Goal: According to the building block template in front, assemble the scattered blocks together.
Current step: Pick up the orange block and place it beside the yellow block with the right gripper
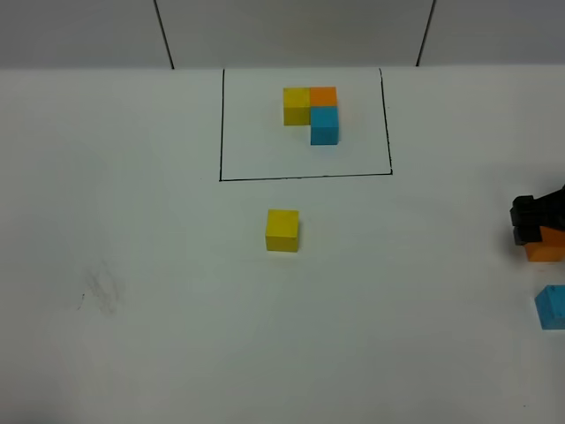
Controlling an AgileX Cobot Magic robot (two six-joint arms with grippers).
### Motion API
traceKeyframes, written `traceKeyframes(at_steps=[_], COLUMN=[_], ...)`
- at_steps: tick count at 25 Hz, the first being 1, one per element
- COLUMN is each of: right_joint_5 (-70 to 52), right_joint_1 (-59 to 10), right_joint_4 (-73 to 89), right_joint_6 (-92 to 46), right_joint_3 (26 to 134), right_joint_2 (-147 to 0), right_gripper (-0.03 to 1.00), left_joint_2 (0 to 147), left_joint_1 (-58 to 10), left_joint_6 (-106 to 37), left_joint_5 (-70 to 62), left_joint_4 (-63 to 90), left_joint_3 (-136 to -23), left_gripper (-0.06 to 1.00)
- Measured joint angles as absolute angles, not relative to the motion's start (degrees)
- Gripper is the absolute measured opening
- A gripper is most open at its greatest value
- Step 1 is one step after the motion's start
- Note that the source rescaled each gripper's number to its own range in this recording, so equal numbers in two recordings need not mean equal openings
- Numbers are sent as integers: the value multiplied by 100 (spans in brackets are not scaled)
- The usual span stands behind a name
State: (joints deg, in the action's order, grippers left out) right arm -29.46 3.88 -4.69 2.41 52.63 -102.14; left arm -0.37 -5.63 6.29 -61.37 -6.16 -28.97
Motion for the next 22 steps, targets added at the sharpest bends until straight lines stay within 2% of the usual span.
traceKeyframes(at_steps=[4, 7, 9, 11, 12, 17, 22], right_joint_5=[-2706, -2624, -2611, -2600, -2594, -2619, -2960], right_joint_1=[388, 388, 388, 388, 388, 222, -730], right_joint_4=[-402, -352, -351, -351, -345, -357, -302], right_joint_6=[166, 157, 157, 157, 152, -224, -1787], right_joint_3=[5263, 5263, 5263, 5263, 5263, 5270, 5511], right_joint_2=[-10464, -10580, -10620, -10619, -10619, -10465, -10061], right_gripper=[94, 83, 67, 40, 22, 22, 22], left_joint_2=[-37, -37, -37, -37, -37, -37, -37], left_joint_1=[-563, -563, -563, -563, -563, -563, -563], left_joint_6=[629, 629, 629, 629, 629, 631, 635], left_joint_5=[-6137, -6137, -6137, -6137, -6137, -6137, -6137], left_joint_4=[-616, -616, -616, -616, -616, -616, -616], left_joint_3=[-2897, -2897, -2897, -2897, -2897, -2897, -2897], left_gripper=[69, 69, 69, 69, 69, 69, 69])
